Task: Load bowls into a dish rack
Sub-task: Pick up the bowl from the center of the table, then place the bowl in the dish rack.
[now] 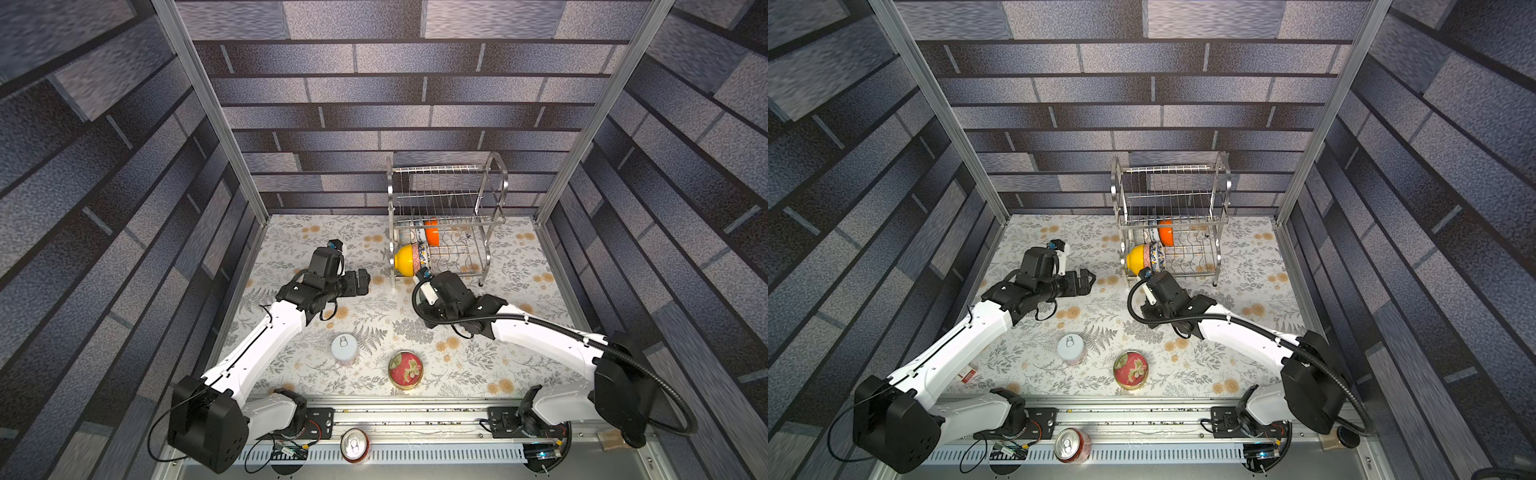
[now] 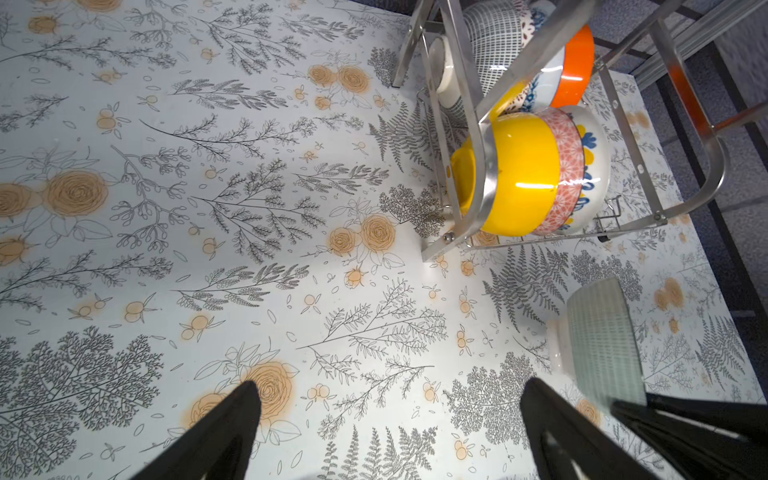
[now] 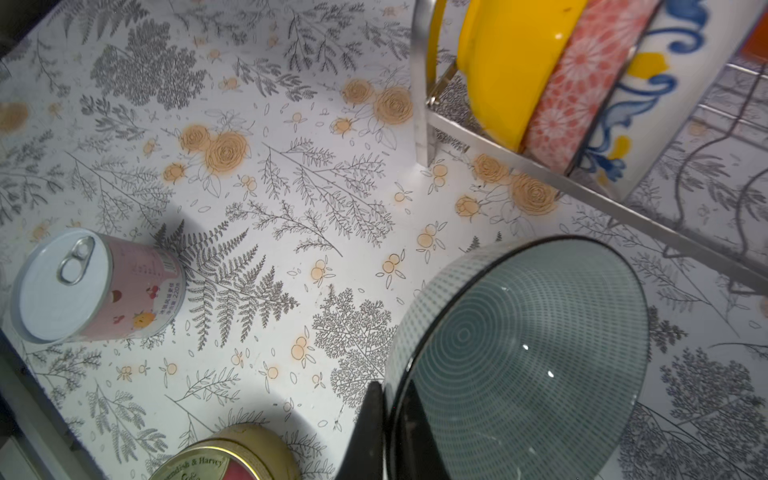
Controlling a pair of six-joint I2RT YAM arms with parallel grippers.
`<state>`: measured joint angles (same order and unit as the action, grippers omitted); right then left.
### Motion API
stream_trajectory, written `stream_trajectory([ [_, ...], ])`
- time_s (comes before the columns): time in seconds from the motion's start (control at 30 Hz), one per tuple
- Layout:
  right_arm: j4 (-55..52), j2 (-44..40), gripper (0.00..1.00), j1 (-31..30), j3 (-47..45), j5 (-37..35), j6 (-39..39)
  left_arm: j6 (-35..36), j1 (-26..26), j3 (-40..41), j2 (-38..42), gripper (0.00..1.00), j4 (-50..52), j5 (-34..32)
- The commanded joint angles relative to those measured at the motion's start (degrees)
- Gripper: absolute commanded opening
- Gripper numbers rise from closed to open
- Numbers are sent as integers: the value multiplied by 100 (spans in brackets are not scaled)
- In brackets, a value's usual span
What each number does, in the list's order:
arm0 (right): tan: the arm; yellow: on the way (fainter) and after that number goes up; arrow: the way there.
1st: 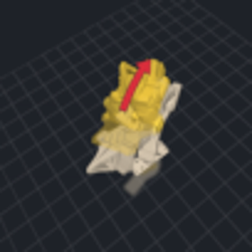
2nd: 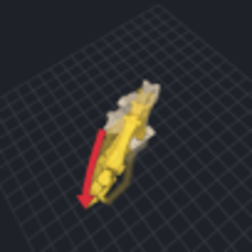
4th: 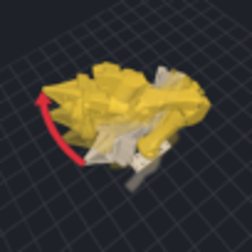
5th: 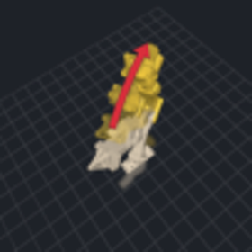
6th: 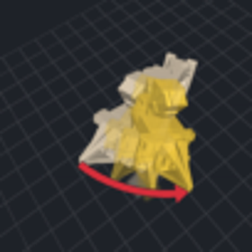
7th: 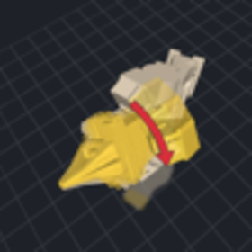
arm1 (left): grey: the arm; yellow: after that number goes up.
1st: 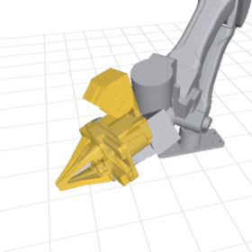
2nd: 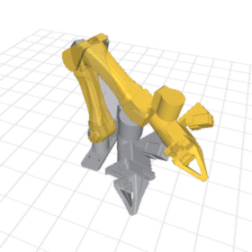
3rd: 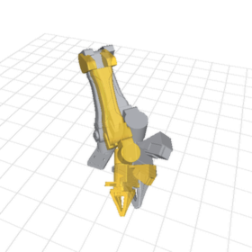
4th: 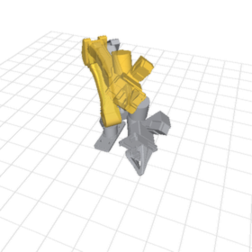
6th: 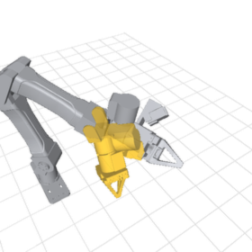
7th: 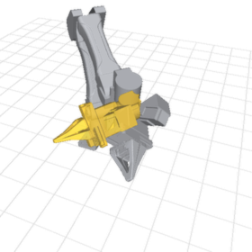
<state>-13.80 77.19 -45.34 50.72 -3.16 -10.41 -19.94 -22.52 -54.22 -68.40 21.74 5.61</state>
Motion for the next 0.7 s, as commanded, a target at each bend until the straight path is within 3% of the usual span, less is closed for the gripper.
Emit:
stream_trajectory([
  [0.0,1006,-473,3,383,-276,399,-550,525,-181,163,150,100,-458,71],
  [0.33,2304,-998,3,1469,-906,1012,-1638,1154,-668,498,214,100,-1333,665],
  [0.67,4043,-676,4,2200,-1176,1354,-2965,1252,-806,623,244,100,-1699,863],
])
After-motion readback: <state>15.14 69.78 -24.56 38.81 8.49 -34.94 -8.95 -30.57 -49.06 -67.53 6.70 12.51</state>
